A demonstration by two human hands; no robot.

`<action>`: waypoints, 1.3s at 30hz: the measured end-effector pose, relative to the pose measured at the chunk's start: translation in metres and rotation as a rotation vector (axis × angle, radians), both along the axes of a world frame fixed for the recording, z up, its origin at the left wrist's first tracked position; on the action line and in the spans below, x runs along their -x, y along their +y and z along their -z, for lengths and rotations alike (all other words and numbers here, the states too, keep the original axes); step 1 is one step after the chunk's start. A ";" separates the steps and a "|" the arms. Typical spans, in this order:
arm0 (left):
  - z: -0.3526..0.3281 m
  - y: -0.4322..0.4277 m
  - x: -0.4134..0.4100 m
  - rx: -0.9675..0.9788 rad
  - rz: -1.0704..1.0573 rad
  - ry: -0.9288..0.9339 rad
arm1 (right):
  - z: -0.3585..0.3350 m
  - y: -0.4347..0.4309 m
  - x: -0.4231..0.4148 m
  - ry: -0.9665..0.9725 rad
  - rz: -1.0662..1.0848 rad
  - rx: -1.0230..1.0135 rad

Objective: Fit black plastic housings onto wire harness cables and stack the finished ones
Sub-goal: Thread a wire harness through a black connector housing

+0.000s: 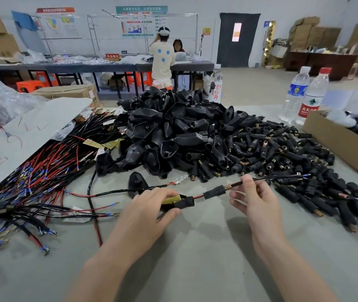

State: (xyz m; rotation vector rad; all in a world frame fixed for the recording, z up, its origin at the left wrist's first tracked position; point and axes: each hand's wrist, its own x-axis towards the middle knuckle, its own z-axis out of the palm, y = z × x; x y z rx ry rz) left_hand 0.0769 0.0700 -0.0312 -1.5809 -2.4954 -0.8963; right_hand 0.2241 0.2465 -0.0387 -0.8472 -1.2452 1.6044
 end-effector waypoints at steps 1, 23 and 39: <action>0.001 0.000 -0.001 -0.005 -0.002 -0.023 | -0.001 0.000 0.000 0.013 -0.011 0.007; 0.005 0.011 -0.007 -0.219 0.113 -0.506 | 0.009 -0.030 0.015 0.175 -0.576 0.158; 0.009 0.005 -0.007 -0.063 0.091 -0.076 | 0.021 -0.017 0.016 0.050 -0.509 -0.032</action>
